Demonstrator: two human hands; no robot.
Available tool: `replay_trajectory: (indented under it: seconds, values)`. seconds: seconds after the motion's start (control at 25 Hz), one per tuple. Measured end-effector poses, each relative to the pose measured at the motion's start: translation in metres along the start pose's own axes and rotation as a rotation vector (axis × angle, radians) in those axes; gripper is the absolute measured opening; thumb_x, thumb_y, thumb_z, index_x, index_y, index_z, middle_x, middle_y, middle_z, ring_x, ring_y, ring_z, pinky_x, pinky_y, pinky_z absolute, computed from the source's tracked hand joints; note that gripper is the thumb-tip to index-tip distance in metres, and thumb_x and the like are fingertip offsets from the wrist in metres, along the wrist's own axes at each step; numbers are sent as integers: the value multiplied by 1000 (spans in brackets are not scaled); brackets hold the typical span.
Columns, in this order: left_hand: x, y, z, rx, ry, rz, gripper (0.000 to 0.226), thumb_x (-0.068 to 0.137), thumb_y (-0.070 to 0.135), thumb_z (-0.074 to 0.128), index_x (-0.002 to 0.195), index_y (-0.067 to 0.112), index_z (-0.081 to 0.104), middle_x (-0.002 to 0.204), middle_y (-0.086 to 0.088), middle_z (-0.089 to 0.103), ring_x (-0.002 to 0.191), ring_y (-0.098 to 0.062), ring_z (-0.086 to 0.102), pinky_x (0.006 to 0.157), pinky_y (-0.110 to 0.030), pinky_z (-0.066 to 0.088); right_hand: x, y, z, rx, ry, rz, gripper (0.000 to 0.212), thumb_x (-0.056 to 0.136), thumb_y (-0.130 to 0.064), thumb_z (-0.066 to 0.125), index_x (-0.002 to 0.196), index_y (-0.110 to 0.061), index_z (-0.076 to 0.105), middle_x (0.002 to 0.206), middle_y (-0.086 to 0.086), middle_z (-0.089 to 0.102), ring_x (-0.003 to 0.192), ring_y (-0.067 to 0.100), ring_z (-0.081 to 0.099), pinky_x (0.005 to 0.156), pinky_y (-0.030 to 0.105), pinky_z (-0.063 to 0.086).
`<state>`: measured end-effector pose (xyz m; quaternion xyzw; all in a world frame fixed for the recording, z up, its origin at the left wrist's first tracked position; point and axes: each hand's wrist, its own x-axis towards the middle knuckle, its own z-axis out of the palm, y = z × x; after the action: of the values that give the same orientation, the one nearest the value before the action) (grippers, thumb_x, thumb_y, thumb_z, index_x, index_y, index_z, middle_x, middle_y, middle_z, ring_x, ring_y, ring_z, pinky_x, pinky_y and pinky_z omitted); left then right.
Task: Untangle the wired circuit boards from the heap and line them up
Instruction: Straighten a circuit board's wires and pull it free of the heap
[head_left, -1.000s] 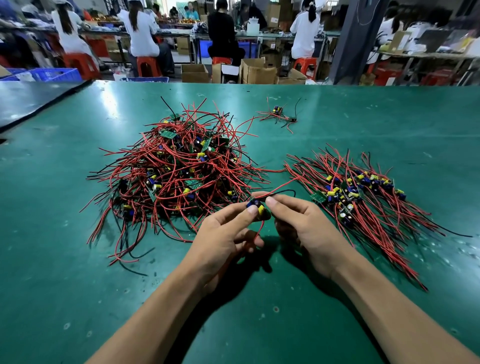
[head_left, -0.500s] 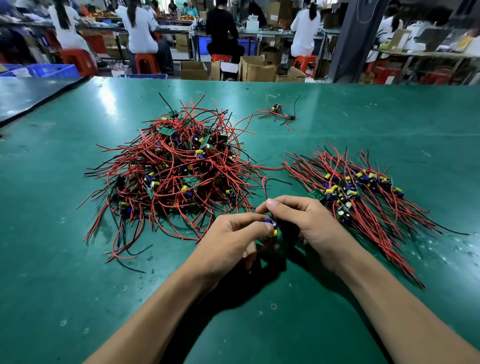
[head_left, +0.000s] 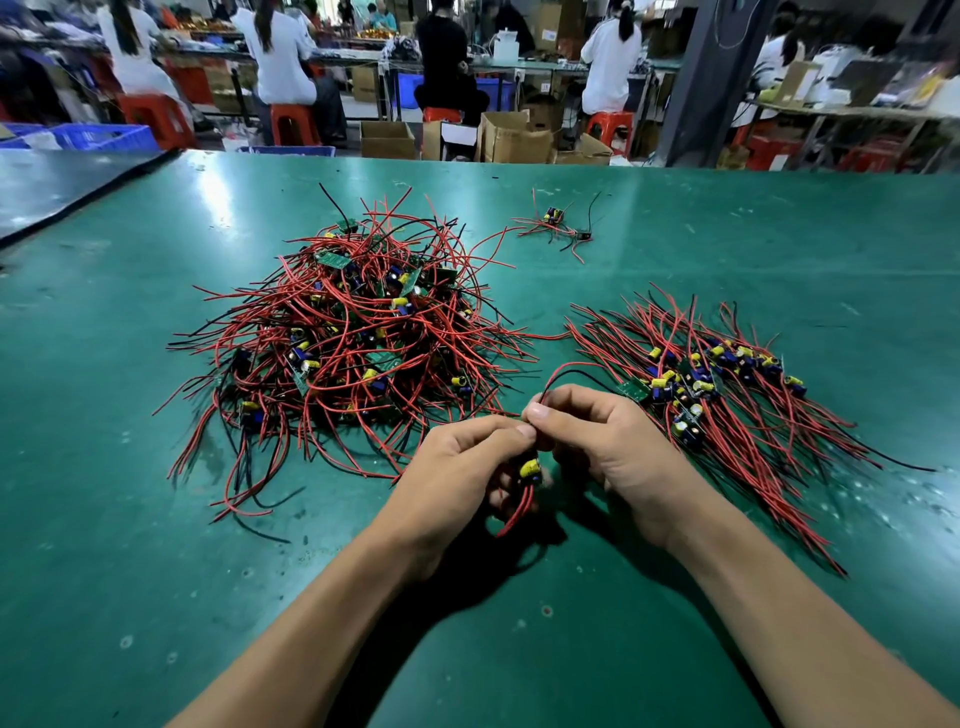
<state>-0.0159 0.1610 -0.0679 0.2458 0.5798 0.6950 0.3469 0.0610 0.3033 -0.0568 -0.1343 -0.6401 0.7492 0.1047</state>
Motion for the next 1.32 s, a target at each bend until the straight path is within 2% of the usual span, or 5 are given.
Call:
replay_trajectory:
  seconds: [0.16,0.44,0.72,0.88,1.32]
  values:
    - [-2,-1,-1,130,-18,10,22,93,12,61,72,10,68,61,-7,59,53,-19,48,51,-22,39,0,2,1,-16,-58,21,31,76,-28,76,99,-8,77,92,15,73,83,24,67,80,36,54]
    - [0,-1,1,84,-17,-1,18,93,17,62,79,13,72,67,-14,64,56,-23,57,50,-23,44,5,-2,-1,-33,123,-25,37,65,-34,80,85,-6,66,56,2,42,46,10,34,44,19,30]
    - [-3,1,2,79,-51,-10,20,95,22,60,82,15,74,62,-9,64,50,-22,60,51,-24,46,5,2,-2,-73,54,17,29,73,-42,77,62,-20,61,57,3,51,50,15,40,50,25,32]
    - [-4,3,2,184,-55,7,26,95,17,58,72,14,72,54,-7,58,42,-19,52,46,-24,39,5,5,-5,-110,-28,29,35,73,-40,80,79,-7,69,73,13,54,59,18,47,57,28,35]
    - [-6,9,3,250,-107,-56,27,94,15,58,70,12,69,55,-7,59,43,-18,52,48,-23,39,21,7,-14,24,327,-33,30,90,-35,71,69,-13,71,53,-3,33,36,8,26,39,18,18]
